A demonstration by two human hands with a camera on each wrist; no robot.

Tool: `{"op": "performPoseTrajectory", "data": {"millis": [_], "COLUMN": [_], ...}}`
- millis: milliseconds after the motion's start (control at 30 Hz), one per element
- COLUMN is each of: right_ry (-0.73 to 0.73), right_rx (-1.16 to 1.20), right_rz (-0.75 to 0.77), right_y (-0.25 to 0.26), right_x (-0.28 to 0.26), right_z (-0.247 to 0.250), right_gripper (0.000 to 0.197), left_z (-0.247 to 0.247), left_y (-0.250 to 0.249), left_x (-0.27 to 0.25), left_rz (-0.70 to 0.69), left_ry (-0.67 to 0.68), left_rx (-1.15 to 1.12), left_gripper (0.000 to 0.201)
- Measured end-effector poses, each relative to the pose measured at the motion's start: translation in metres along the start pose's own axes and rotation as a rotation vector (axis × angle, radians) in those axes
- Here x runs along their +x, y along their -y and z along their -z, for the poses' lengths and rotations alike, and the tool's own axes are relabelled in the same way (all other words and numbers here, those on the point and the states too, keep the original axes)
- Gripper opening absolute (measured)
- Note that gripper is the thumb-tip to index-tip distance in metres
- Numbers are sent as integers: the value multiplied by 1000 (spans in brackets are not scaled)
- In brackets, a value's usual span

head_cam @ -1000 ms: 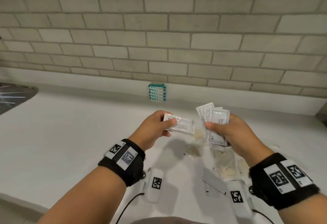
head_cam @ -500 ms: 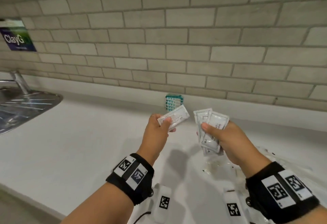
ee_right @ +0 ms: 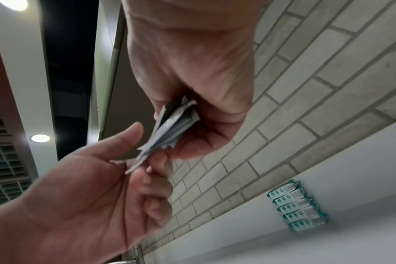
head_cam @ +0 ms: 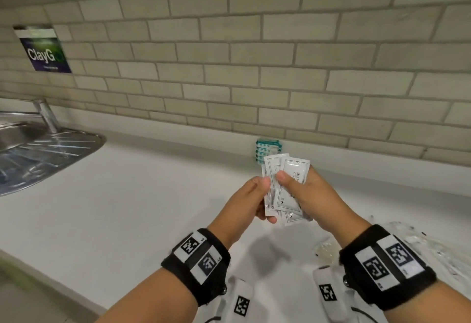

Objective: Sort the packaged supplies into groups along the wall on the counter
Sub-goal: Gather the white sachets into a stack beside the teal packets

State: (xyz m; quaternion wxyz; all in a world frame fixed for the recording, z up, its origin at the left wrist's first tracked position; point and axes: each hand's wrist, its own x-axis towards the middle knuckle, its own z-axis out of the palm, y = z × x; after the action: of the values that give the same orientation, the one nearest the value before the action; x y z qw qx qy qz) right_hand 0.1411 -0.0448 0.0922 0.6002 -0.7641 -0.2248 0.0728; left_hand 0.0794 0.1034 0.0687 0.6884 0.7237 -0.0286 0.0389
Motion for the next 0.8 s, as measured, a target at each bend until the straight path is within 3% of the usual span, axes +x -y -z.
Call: {"op": "performPoseTrajectory", "data": {"millis": [67,133,333,467,633,733,800], "right_ry": [-21,-55,-22,-25,-110,-141,-144], "right_rx": [-29,23,161,96,-35,16,130], "right_rz": [-40,-65,-69,-75,-58,-100,-181], "right_y": [-1,-2,2,8,4,3,1], "right_x": [5,8,10,11,14,16,20], "right_z": [-12,-23,-50,-74,-88,-89,-89], "right_gripper": [36,37,24,15,17,35,71], "left_z": [6,14,43,47,48,53,54], "left_y": [0,1,8,3,12,14,13], "left_x": [1,0,2,3,8,8,9], "left_rz": [-44,-68,46,187,207,176,148], "left_ry": [-69,-74,-34,56,116,178,192], "left_rx": [57,69,-248,-458,-507,-545,-541], "left_gripper": [19,12,61,59,49,42,45]}}
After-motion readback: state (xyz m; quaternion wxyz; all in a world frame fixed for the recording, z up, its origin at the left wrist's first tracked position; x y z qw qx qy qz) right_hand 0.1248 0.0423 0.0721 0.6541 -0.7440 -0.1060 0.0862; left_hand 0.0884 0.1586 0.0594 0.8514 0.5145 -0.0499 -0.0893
